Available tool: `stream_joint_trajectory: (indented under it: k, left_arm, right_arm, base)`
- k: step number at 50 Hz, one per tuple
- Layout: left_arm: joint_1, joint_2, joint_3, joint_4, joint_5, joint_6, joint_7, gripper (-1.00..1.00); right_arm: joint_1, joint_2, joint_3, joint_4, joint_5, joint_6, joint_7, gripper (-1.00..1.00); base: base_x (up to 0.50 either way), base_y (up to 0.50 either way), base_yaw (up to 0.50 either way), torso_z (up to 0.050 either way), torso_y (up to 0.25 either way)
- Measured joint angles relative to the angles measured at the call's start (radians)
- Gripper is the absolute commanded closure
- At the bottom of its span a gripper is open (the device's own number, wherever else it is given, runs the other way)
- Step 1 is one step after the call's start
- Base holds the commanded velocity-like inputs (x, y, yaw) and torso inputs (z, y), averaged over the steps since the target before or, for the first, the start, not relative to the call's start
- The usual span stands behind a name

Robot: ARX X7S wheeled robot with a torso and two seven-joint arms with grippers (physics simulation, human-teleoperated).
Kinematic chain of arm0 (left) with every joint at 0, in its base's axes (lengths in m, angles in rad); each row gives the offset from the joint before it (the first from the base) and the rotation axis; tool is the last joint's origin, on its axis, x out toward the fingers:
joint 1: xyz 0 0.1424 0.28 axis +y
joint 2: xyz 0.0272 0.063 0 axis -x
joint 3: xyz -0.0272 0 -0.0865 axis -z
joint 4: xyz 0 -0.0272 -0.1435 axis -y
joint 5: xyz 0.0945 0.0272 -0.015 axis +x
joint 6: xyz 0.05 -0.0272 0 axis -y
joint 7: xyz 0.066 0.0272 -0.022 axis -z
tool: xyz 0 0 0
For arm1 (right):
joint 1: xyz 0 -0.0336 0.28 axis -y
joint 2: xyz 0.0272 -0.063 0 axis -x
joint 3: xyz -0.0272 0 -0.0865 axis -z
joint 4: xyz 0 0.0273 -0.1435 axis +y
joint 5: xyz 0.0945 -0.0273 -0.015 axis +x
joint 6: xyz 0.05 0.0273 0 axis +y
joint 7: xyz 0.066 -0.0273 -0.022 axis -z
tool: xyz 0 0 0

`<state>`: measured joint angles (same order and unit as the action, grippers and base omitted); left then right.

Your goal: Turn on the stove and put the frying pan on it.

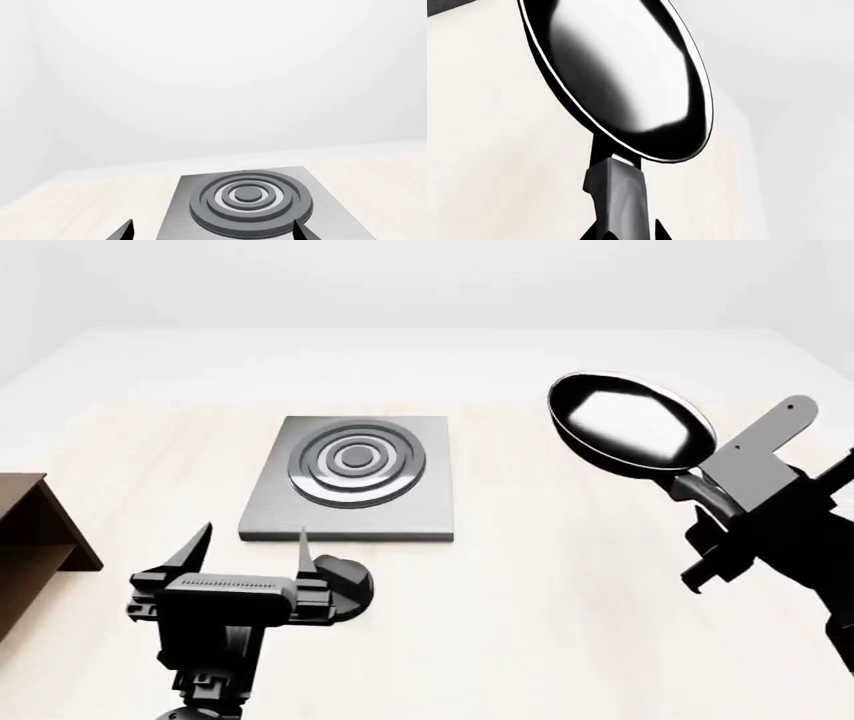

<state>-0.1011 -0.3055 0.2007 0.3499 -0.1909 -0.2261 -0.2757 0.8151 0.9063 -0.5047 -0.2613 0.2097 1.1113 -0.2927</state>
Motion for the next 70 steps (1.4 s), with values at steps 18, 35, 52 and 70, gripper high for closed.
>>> stream_joint_trajectory:
  k: [18, 35, 52, 70]
  left_arm:
    - [0.0, -0.007, -0.002, 0.008, -0.008, -0.001, -0.006, -1.0]
    - [-0.004, -0.012, 0.001, 0.01, -0.015, -0.001, -0.011, -1.0]
    - [0.0, -0.016, 0.01, -0.002, -0.008, 0.018, -0.014, -1.0]
    - [0.009, -0.026, 0.019, -0.009, -0.004, 0.037, -0.011, -1.0]
  right_arm:
    - [0.15, -0.158, -0.101, 0.18, -0.071, -0.114, 0.016, 1.0]
    - [0.252, -0.294, -0.173, 0.354, -0.111, -0.222, 0.023, 1.0]
    - [0.328, -0.407, -0.212, 0.501, -0.137, -0.318, 0.035, 1.0]
    - [0.371, -0.543, -0.243, 0.667, -0.141, -0.445, 0.053, 1.0]
  base:
    - [0.0, 0.0, 0.0, 0.0, 0.002]
    - [0.0, 0.0, 0.0, 0.0, 0.002]
    - [0.0, 0.0, 0.0, 0.0, 0.002]
    - [0.0, 0.0, 0.0, 0.001, 0.002]
